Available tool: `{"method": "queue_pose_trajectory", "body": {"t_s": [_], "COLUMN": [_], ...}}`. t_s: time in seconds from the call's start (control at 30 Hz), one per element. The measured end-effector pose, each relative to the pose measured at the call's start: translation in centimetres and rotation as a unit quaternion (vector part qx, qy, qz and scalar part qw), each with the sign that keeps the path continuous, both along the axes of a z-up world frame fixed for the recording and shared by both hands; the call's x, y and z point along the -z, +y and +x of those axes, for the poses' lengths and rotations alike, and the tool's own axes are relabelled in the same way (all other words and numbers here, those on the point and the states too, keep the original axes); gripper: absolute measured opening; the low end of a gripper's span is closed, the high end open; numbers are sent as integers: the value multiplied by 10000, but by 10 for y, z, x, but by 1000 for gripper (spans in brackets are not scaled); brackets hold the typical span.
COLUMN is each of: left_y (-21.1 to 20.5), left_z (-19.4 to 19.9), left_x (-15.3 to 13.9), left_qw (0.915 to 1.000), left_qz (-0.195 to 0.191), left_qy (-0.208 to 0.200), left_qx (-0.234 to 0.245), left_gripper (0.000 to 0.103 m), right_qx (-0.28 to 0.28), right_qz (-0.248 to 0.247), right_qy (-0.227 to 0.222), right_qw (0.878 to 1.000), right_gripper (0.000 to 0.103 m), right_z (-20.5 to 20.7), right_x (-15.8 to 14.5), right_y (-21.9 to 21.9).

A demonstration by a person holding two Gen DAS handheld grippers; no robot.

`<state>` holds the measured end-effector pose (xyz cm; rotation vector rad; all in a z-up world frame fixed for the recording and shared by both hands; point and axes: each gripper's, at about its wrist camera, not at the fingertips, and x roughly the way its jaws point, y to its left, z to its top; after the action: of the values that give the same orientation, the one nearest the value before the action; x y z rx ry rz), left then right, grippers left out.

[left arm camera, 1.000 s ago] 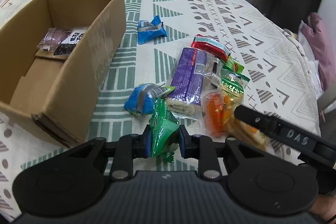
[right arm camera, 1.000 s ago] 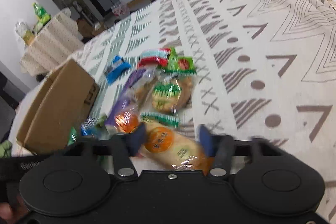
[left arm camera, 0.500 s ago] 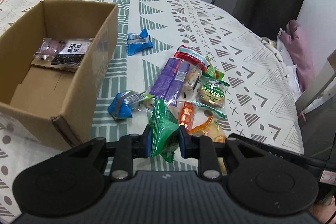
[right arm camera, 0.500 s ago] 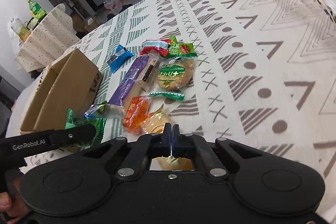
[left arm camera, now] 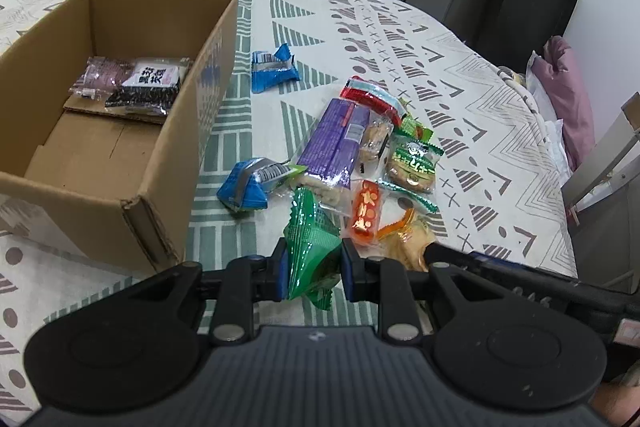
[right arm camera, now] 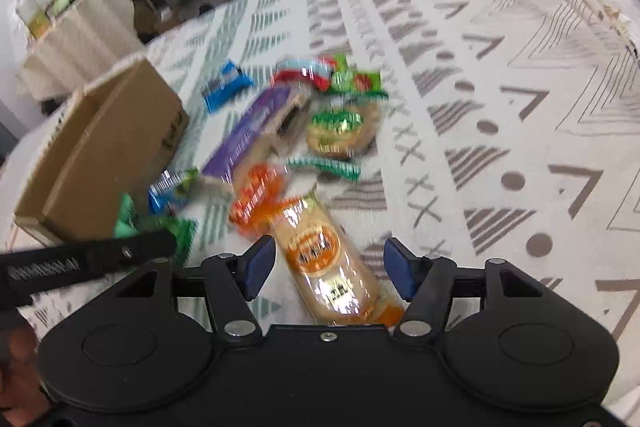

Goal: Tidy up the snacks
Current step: 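Lift both snacks over the cardboard box and open both tools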

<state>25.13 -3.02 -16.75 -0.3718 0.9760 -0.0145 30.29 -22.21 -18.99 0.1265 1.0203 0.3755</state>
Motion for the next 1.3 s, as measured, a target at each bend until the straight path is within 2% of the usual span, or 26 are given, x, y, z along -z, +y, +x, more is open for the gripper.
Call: {"method": "queue_pose_trajectory", "body": {"t_s": [0.13,0.2,0.27,0.37,0.53,0.73,1.1,1.3], "left_y": [-1,-1,-3,-6,-14,-10,5,28], "left_z": [2,2,2,1,0,-4,-3,-1], "left_x": [1,1,0,-4,-16,-31,-76,-91], "left_qw": [10000,10000,9999,9998,9985,9973,9924,9905], "left_qz": [67,82,129,213,428,461,280,191], "left_qy": [25,44,23,-51,-298,-561,-1184,-1348], "left_qx": [5,-11,-8,25,147,122,184,183], "left_gripper": [24,24,24,24,24,24,24,24], "right_qx": [-166,-217,-205,-59,344,705,769,751], "right_qz": [-138,-117,-5,6,337,655,865,963], "right_qy": [95,107,128,47,-123,-214,-623,-774], "right_qw": [9997,9996,9997,10000,9988,9951,9913,9895], "right_gripper": [59,39,36,36,35,36,36,36], "right_z": [0,-2,-4,-9,-22,-32,-33,-30], "right_x": [8,7,6,-1,-19,-38,-86,-101], "right_y": [5,5,3,-2,-12,-18,3,24]}}
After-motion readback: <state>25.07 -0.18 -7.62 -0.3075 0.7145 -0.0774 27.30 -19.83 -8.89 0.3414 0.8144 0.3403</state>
